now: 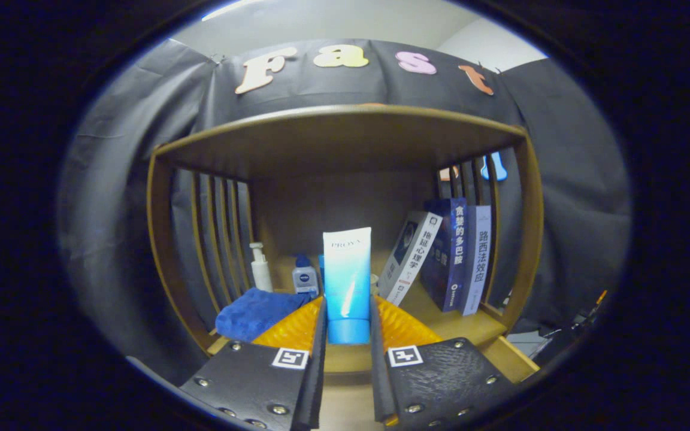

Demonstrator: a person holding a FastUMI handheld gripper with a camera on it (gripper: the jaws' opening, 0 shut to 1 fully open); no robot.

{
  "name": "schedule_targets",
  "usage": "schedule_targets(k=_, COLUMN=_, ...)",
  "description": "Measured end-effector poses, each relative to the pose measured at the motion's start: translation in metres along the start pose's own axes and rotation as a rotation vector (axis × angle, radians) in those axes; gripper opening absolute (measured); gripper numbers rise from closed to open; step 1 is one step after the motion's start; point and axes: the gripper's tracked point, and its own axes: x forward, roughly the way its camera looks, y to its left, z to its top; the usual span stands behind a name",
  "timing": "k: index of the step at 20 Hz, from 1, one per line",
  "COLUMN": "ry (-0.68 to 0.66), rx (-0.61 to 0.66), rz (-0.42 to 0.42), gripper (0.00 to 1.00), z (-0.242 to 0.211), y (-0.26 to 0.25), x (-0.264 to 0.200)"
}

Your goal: Pull open the drawer, take out the items inside it, and place them on the countertop above the cabinet.

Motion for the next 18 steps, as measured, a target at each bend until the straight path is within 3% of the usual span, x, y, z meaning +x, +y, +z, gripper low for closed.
schedule_targets(k=10, ry=0.205, rx=0.023, rz=-0.075, gripper=0.34, z=-0.102, y=-0.027, x=0.07)
schedule_targets(k=18, ry=0.276, rx=0.048, rz=-0.087, gripper=0.34, z=-0.138, y=-0.027, x=0.088)
